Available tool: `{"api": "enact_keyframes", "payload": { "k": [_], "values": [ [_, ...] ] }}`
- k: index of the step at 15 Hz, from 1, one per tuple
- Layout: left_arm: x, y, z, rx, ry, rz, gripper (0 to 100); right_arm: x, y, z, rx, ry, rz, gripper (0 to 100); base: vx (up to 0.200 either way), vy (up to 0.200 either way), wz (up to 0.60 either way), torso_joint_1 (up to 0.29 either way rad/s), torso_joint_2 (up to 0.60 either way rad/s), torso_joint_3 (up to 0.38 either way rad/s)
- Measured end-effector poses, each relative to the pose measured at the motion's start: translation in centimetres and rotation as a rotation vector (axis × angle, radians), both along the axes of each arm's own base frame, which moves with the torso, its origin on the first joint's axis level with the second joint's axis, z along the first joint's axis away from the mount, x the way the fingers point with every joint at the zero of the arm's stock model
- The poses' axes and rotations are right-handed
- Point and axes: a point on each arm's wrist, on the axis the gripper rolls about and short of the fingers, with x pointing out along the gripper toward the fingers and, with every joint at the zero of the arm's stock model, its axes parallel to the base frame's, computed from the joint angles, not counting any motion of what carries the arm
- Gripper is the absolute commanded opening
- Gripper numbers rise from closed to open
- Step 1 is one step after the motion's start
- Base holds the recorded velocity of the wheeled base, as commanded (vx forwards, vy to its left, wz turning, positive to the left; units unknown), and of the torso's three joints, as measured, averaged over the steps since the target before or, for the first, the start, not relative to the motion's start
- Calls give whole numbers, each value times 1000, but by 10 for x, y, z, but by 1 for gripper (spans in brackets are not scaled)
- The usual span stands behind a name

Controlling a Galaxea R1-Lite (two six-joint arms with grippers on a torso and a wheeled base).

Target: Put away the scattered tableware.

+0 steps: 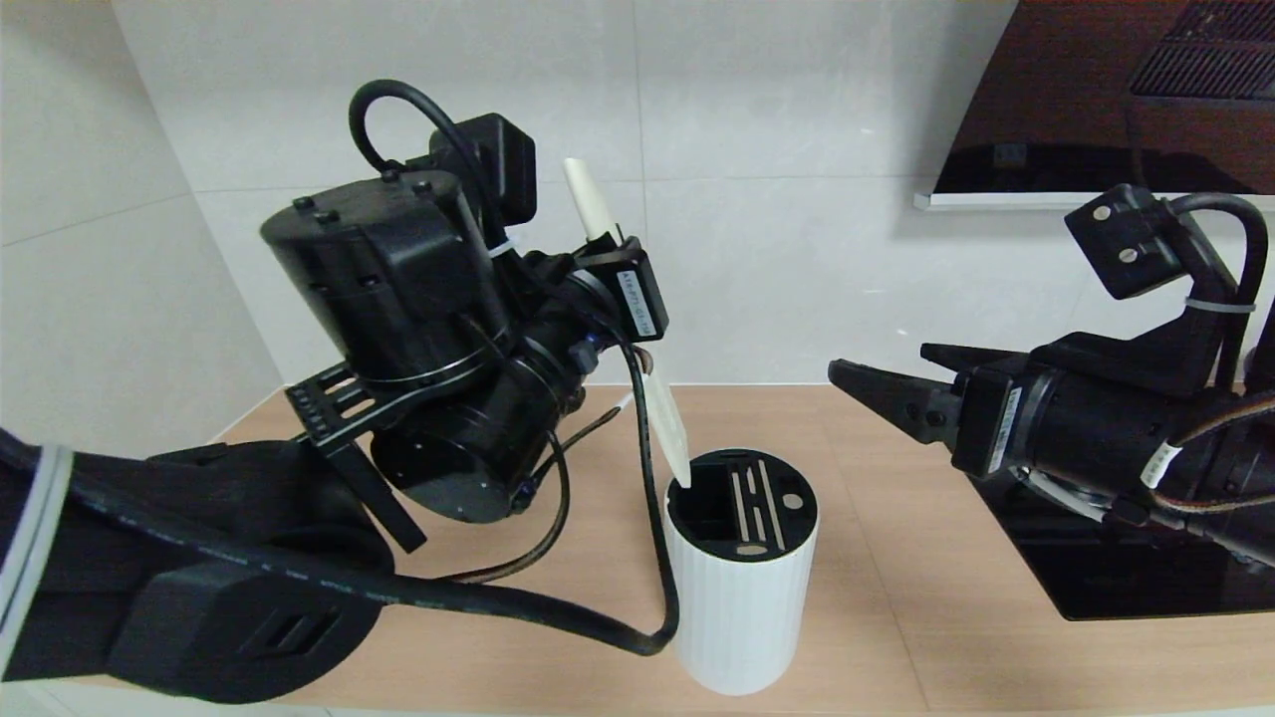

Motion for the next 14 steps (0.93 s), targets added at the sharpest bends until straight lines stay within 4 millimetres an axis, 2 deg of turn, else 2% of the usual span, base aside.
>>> {"api": "enact_keyframes", "payload": {
  "k": [6, 14],
  "values": [
    [9, -30, -23, -1, 20, 72, 0, 4, -3, -2, -5, 6, -23, 100, 0, 0, 0, 0, 0, 0],
    [13, -47, -48, 41, 61, 75, 0, 6, -2, -5, -12, 15, -23, 100, 0, 0, 0, 0, 0, 0]
  ]
}}
